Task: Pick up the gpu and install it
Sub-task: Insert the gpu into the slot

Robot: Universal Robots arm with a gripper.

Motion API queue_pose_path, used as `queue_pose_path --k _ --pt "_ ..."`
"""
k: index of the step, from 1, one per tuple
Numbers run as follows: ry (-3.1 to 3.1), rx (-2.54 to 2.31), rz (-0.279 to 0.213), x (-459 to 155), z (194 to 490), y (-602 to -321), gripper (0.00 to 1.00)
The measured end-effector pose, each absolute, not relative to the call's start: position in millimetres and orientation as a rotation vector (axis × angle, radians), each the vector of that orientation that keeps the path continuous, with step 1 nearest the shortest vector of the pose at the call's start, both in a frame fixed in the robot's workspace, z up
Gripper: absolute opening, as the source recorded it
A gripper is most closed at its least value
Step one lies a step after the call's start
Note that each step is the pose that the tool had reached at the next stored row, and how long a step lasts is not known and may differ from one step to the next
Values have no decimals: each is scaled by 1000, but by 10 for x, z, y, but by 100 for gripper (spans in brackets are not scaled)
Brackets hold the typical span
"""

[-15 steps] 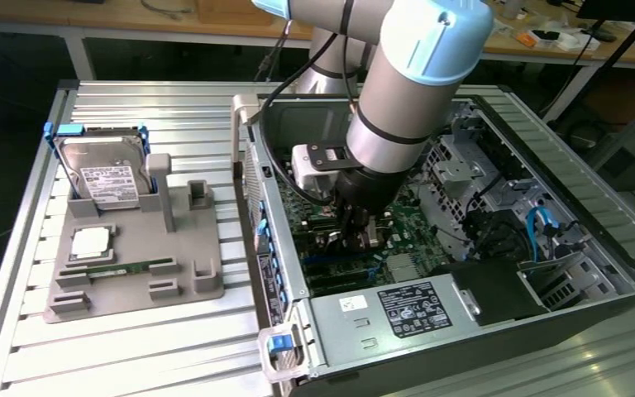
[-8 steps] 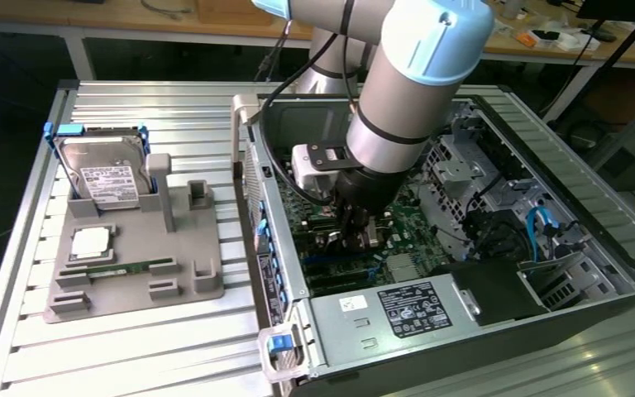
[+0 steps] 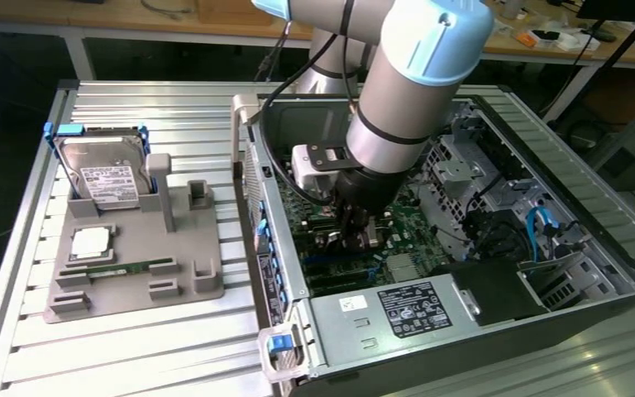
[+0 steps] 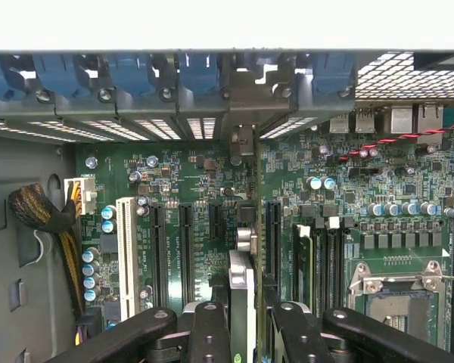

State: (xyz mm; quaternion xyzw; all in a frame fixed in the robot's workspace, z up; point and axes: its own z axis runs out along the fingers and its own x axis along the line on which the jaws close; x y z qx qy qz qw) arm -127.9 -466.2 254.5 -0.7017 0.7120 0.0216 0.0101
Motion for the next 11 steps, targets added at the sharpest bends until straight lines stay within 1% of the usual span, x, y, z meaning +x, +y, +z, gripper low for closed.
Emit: queue_pose_path --k 11 --pt "2222 -2190 67 -1279 2533 -4661 27"
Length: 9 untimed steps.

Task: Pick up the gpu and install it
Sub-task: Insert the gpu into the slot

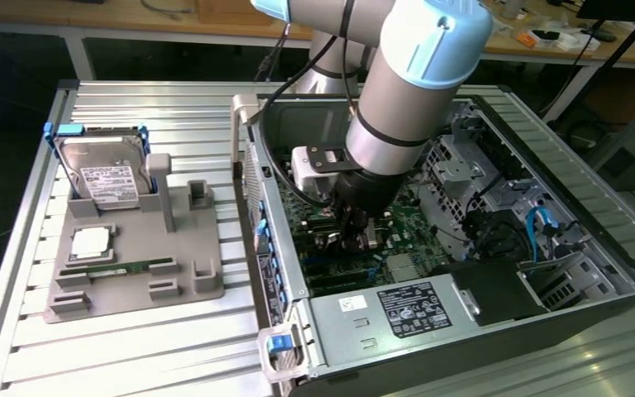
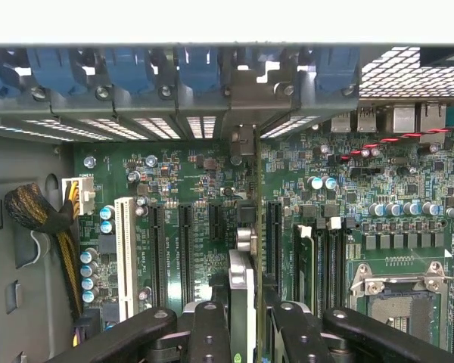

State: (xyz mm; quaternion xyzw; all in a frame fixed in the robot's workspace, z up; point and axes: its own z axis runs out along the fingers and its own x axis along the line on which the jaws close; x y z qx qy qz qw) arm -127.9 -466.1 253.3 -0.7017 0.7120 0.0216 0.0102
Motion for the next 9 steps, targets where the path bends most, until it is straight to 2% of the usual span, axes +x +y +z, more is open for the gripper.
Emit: queue_pose_path --k 9 --pt "2223 -2190 67 -1279 2534 -4661 27"
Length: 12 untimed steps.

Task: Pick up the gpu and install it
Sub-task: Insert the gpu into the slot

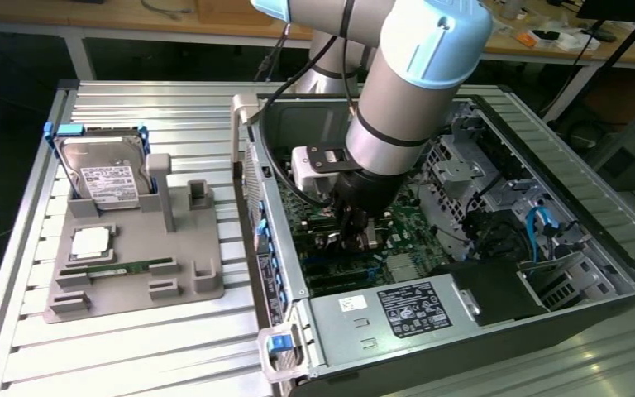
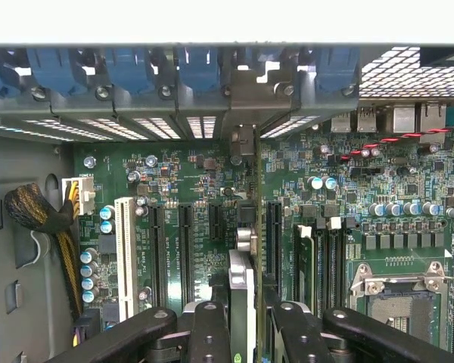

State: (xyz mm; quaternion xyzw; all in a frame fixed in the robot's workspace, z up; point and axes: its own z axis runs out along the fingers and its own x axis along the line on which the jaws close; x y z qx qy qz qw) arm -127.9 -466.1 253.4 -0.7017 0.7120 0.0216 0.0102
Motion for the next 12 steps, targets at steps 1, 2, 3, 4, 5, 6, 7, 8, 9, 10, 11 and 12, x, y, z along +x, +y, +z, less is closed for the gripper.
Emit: queue_pose_path --k 1,2,3,4,5,6,7,8,9,10,11,12 --pt "2222 -2190 67 -1279 2534 -4661 27" --pt "2222 -2190 67 -1279 2533 -4661 27" --pt "2222 -2190 67 -1279 2533 -4661 27" --pt "2222 -2190 67 -1279 2533 -4661 27" --pt "2222 -2190 67 -1279 2533 -4661 27" --pt "2222 -2190 67 -1279 2533 -4661 27" --pt "2222 -2190 67 -1279 2533 -4661 27" --pt "2222 -2190 67 -1279 2533 -4661 27" --pt "2223 -2190 68 -1279 2533 -4661 27" --pt "2222 -2190 67 -1279 2533 -4661 27" --pt "2222 -2190 67 -1279 2534 -4661 27" --pt "2222 -2190 68 -1279 2533 -4661 27"
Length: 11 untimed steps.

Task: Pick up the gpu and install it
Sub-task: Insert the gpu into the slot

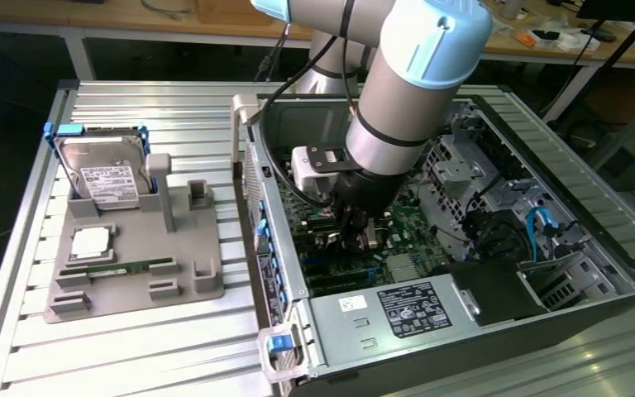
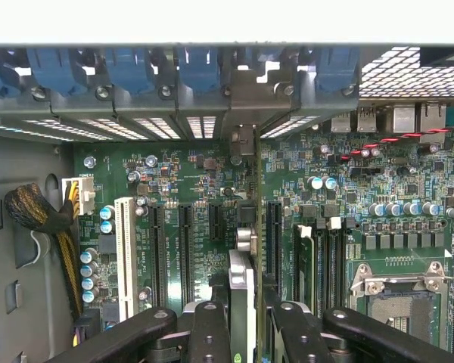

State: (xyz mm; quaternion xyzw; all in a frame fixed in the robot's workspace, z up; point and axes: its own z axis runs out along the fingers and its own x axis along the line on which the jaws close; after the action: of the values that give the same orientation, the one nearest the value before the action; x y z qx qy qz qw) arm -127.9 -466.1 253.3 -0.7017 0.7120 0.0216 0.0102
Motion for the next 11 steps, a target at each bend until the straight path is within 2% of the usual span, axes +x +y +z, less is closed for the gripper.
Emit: queue_pose_path --k 11 --pt "2222 -2190 68 -1279 2581 -4661 27"
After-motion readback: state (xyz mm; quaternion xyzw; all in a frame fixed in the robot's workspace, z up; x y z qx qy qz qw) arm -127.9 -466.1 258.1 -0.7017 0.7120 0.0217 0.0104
